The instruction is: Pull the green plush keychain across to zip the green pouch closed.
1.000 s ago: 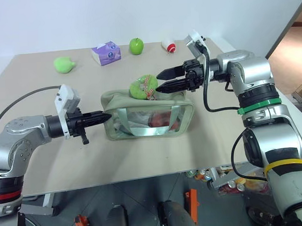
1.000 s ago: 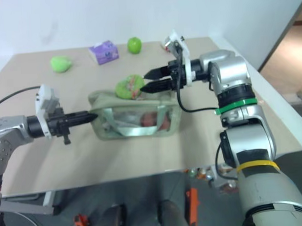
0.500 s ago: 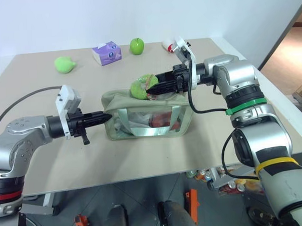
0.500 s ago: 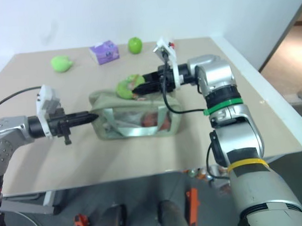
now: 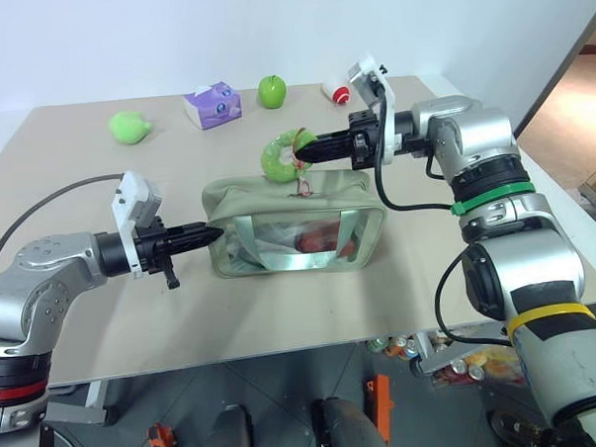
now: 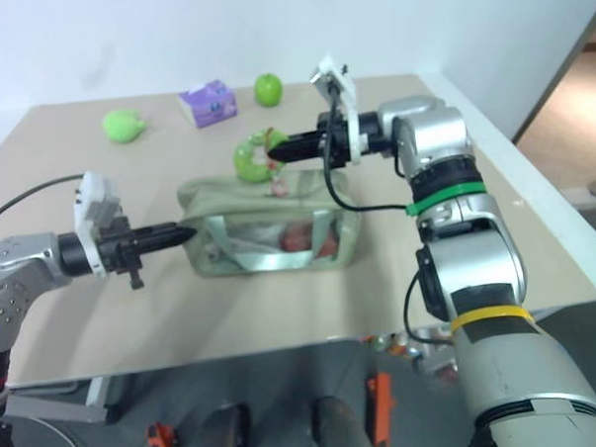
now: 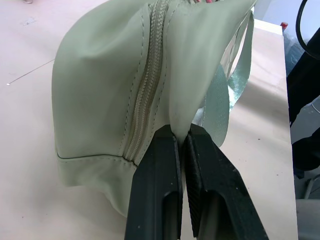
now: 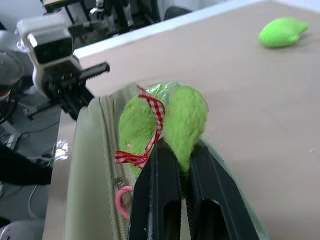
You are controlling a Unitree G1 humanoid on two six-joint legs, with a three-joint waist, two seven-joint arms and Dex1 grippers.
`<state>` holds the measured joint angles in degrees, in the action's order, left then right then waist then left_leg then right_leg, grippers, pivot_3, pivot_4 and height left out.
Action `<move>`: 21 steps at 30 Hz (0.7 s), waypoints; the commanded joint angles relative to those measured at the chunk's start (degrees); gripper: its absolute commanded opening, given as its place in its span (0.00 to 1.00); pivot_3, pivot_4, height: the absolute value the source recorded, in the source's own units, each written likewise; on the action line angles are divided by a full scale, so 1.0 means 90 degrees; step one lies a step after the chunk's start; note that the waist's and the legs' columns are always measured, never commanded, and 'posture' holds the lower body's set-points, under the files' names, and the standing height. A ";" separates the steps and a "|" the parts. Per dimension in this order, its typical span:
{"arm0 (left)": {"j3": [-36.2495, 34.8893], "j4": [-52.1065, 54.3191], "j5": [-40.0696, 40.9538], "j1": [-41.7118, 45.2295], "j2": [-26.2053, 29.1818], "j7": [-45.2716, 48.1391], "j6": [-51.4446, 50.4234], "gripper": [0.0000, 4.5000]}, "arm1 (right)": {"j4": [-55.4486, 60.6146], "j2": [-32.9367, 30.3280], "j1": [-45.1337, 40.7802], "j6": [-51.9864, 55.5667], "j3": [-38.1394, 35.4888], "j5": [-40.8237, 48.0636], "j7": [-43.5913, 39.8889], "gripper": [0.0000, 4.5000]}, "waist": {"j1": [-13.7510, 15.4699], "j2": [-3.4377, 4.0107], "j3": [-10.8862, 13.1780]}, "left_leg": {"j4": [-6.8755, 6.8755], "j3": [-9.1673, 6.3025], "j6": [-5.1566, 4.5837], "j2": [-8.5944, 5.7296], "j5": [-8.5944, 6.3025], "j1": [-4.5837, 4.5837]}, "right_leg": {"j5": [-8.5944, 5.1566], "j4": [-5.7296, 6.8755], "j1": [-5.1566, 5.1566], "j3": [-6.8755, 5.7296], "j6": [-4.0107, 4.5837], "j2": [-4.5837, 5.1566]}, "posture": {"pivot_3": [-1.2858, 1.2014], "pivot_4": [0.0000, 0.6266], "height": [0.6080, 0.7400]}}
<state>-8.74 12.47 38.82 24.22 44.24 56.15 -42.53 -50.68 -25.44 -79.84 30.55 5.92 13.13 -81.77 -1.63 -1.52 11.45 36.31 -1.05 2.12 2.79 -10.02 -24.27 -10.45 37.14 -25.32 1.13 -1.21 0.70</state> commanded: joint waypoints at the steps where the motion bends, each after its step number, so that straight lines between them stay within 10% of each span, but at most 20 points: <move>1: 0.0272 0.0117 -0.0035 -0.0071 -0.0039 0.0042 -0.0051 0.00 | 0.0093 -0.0295 -0.0257 -0.0105 -0.0342 0.0138 -0.0088 0.01 | 0.0009 0.0000 0.0000 | 0.0000 0.0000 0.0000 0.0000 0.0000 0.0000 | 0.0000 0.0000 0.0000 0.0000 0.0000 0.0000 | 0.52 0.24 1.00; 21: 0.0400 -0.0011 -0.0043 0.0022 -0.0003 0.0188 -0.0097 0.00 | 0.3046 -0.3518 0.2599 -0.1369 -0.0812 -0.0151 0.0021 0.01 | 0.0055 0.0008 0.0002 | 0.0011 0.0033 0.0007 -0.0017 -0.0004 0.0005 | -0.0019 -0.0006 0.0009 0.0018 -0.0016 0.0029 | 0.52 0.24 1.00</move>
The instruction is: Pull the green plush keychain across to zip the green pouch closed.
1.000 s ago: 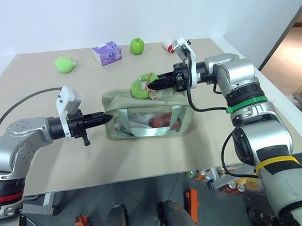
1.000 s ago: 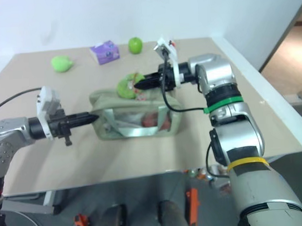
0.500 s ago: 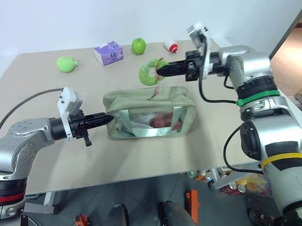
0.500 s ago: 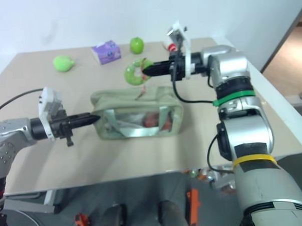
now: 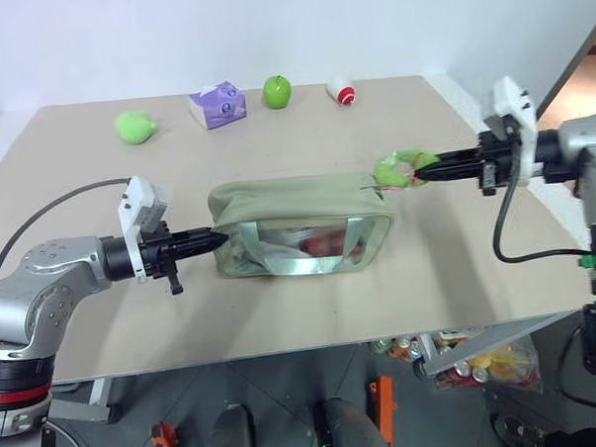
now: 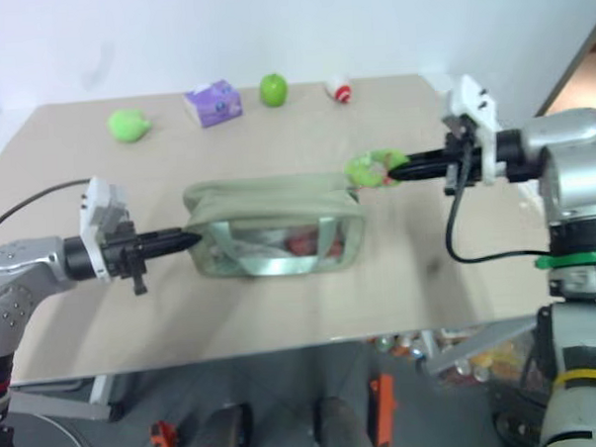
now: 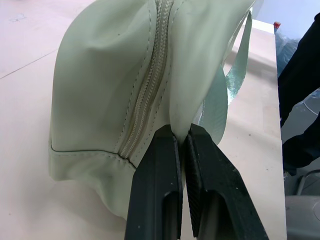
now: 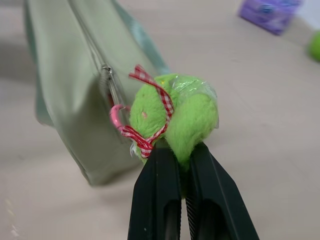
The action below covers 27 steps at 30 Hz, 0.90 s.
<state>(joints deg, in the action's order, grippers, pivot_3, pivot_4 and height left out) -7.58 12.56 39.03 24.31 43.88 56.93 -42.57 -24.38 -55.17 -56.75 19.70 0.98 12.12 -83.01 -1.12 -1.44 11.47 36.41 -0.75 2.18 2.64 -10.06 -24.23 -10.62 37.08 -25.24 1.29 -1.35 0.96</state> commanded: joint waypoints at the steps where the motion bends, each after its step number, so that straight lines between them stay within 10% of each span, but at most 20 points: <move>1: 0.0282 -0.0041 -0.0068 0.0032 0.0038 0.0115 -0.0091 0.00 | 0.0102 -0.0248 0.0052 -0.0200 -0.0278 -0.0042 0.0207 0.01 | -0.0001 0.0000 0.0000 | 0.0002 0.0002 0.0000 0.0000 0.0000 0.0001 | 0.0000 0.0000 0.0001 0.0001 0.0000 0.0001 | 0.52 0.24 1.00; 27: 0.0174 0.0040 -0.0024 -0.0026 0.0063 0.0010 -0.0158 0.00 | 0.0747 0.1210 0.2426 -0.1662 0.1399 -0.1955 0.2392 0.01 | -0.0006 -0.0033 -0.0020 | 0.0006 0.0028 -0.0004 -0.0010 0.0002 0.0004 | -0.0006 -0.0004 0.0015 0.0005 -0.0025 0.0026 | 0.52 0.24 1.00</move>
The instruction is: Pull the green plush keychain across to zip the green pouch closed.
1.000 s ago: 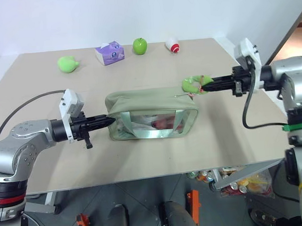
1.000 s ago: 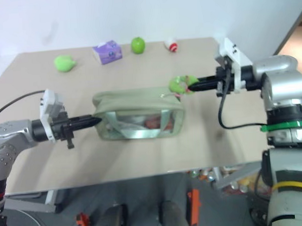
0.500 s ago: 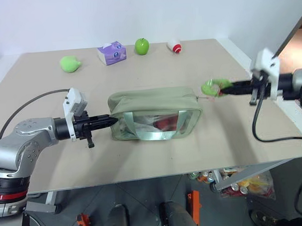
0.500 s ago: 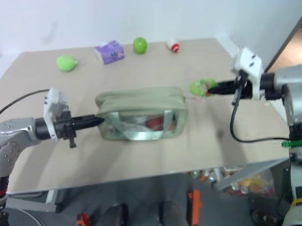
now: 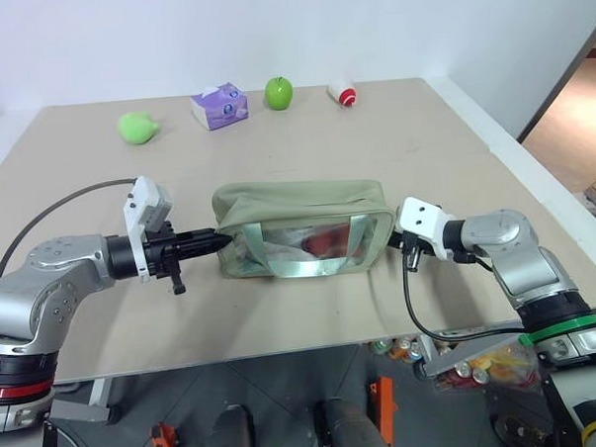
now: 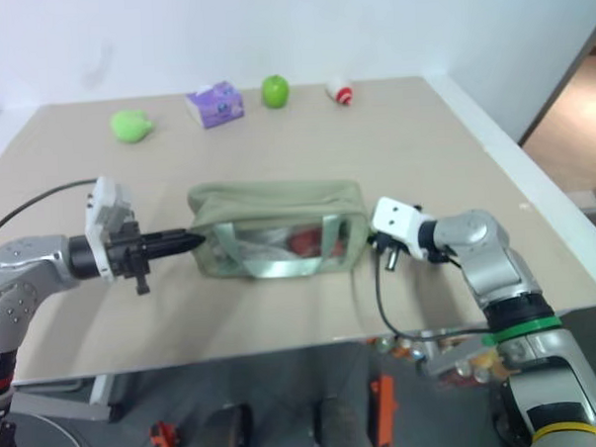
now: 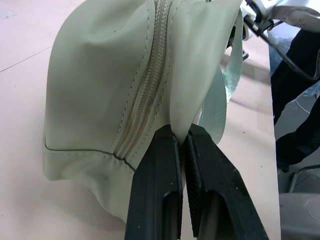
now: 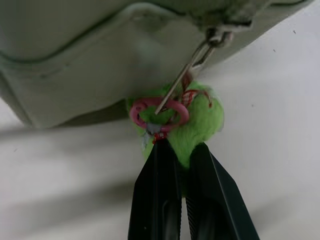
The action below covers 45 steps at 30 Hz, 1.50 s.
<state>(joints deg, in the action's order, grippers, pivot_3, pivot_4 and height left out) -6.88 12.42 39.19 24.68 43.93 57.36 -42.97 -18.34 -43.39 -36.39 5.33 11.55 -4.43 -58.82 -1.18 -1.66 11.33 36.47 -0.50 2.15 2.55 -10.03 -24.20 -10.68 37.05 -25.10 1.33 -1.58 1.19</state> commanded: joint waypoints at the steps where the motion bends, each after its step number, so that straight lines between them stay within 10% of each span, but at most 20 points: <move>1: 0.0091 0.0058 -0.0034 -0.0070 0.0052 -0.0057 -0.0126 0.00 | 0.0127 -0.0133 0.0187 -0.0068 0.0238 -0.0108 -0.0393 0.01 | 0.0000 -0.0011 -0.0007 | -0.0001 -0.0001 0.0000 0.0003 0.0000 0.0001 | 0.0000 0.0000 0.0000 -0.0001 0.0000 -0.0003 | 0.52 0.24 1.00; 24: -0.0183 -0.0061 0.0059 -0.0291 0.0138 -0.0140 -0.0109 0.00 | 0.1338 -0.0776 0.0163 0.2729 -0.1793 0.3215 -0.1958 0.08 | -0.0005 -0.0015 -0.0009 | -0.0005 0.0001 0.0000 0.0012 0.0000 0.0011 | 0.0002 0.0000 0.0002 0.0001 0.0005 -0.0011 | 0.52 0.24 1.00; 37: -0.0590 -0.0367 0.0350 0.0029 0.0317 -0.0232 -0.0522 0.99 | 0.1410 -0.0893 0.0134 0.2985 -0.1912 0.3506 -0.1779 1.00 | -0.0008 -0.0015 -0.0006 | -0.0007 0.0000 0.0000 0.0015 -0.0003 -0.0012 | 0.0002 0.0000 -0.0019 0.0001 0.0006 -0.0018 | 0.52 0.24 1.00; 45: -0.2280 -0.0678 0.0941 -0.0952 0.1122 0.0265 -0.0710 0.99 | 0.1357 -0.1687 0.0571 0.3135 -0.2595 0.3790 -0.2111 1.00 | -0.0020 -0.0014 0.0000 | -0.0013 0.0004 -0.0001 0.0019 -0.0006 -0.0012 | -0.0002 0.0000 -0.0026 0.0004 0.0013 -0.0019 | 0.52 0.24 1.00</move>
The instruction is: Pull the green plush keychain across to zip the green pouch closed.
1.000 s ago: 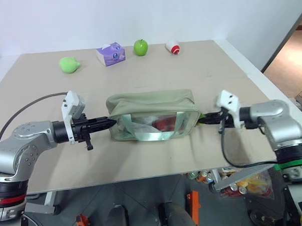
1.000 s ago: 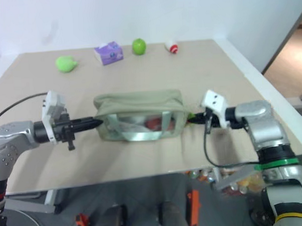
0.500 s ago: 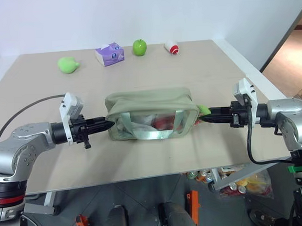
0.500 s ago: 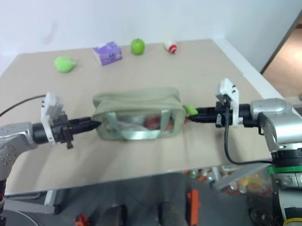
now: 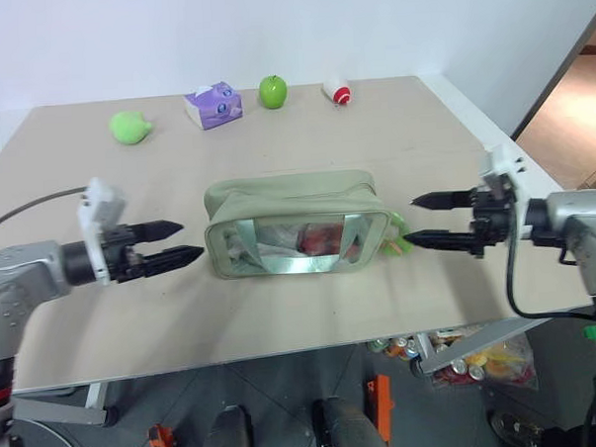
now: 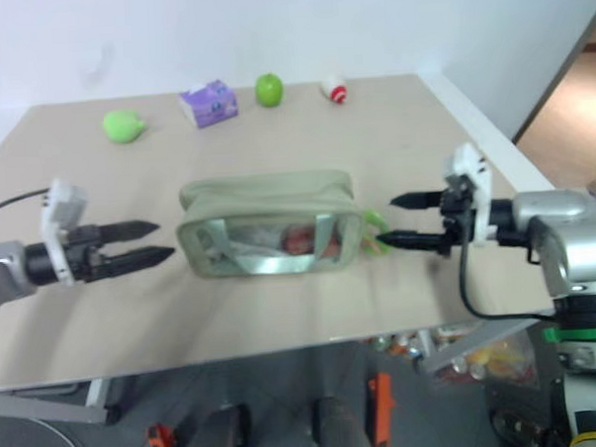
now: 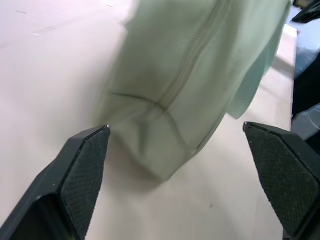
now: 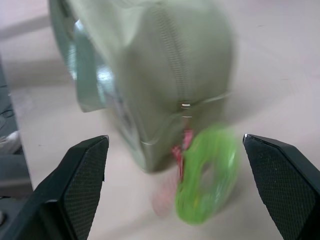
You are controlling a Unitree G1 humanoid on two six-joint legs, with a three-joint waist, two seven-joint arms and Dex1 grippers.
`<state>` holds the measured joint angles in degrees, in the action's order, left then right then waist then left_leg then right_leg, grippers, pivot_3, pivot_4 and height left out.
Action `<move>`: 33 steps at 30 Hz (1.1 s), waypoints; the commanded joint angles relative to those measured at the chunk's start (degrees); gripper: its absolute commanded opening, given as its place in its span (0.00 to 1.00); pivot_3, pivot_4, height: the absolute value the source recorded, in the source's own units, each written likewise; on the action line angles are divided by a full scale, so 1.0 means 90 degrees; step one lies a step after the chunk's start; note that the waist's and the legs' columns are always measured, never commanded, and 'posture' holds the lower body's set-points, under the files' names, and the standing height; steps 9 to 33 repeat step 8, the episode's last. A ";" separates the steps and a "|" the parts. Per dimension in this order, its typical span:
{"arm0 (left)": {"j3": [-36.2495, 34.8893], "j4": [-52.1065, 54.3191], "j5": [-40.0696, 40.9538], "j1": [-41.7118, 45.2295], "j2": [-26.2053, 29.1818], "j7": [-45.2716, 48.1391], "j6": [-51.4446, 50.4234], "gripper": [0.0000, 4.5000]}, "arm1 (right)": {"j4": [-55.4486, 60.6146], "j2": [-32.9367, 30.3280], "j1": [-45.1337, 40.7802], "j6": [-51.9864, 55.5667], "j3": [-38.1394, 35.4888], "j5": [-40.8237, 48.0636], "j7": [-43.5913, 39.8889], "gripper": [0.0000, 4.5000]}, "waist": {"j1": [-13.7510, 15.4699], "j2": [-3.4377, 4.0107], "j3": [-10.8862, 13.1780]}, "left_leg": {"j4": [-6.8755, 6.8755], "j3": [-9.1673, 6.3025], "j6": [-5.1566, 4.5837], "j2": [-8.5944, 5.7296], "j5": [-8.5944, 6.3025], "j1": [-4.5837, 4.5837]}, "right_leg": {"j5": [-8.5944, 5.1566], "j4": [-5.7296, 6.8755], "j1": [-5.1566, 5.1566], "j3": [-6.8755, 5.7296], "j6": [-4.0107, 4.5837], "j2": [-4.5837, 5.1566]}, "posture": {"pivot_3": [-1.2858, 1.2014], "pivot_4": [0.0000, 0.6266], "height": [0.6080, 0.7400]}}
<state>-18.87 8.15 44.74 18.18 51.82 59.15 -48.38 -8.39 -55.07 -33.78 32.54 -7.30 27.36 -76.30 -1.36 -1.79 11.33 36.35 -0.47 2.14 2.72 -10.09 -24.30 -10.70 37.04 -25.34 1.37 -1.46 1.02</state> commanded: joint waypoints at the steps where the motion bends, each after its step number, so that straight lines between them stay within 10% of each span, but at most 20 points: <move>1: -0.1140 -0.0276 0.0387 -0.0281 0.0243 -0.0004 -0.0143 0.99 | 0.0365 -0.0460 0.0423 0.0141 -0.0575 0.0298 -0.0171 1.00 | 0.0002 0.0000 0.0000 | -0.0001 0.0000 0.0000 0.0002 -0.0001 0.0000 | -0.0002 0.0000 -0.0001 -0.0001 0.0002 0.0000 | 0.52 0.24 1.00; 33: -0.1687 -0.0246 0.0862 -0.0456 -0.0122 -0.0599 -0.0457 0.99 | 0.1392 -0.0430 0.1230 0.0524 -0.1132 0.0722 0.0332 1.00 | 0.0005 0.0001 0.0000 | 0.0002 0.0004 -0.0002 0.0003 -0.0004 0.0006 | -0.0004 0.0001 0.0003 -0.0005 0.0007 0.0006 | 0.52 0.24 1.00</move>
